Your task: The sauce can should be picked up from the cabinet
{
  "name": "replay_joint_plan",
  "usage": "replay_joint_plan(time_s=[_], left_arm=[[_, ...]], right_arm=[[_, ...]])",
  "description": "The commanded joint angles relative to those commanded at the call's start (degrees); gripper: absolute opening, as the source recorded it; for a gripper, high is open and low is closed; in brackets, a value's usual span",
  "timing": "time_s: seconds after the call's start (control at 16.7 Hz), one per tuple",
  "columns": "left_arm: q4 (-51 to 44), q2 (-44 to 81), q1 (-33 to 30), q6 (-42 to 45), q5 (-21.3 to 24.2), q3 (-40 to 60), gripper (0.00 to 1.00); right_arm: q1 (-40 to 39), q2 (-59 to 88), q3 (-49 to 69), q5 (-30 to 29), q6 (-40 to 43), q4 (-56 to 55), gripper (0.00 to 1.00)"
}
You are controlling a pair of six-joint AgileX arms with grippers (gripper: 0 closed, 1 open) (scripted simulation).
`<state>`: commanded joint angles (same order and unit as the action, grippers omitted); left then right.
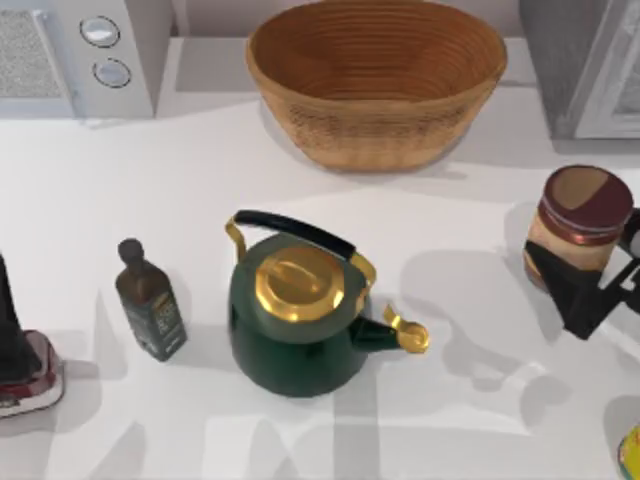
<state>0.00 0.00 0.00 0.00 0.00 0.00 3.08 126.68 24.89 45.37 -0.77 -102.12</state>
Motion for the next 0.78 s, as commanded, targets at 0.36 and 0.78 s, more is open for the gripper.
replay_joint_plan(time_s=[0.36,0.78], left_arm=[[0.0,0.0,0.0,0.0,0.0,0.0,1.0],[0.0,0.0,0.0,0.0,0.0,0.0,1.0]], right_arm=[[0.0,0.0,0.0,0.0,0.0,0.0,0.9],[0.0,0.0,0.0,0.0,0.0,0.0,1.0]])
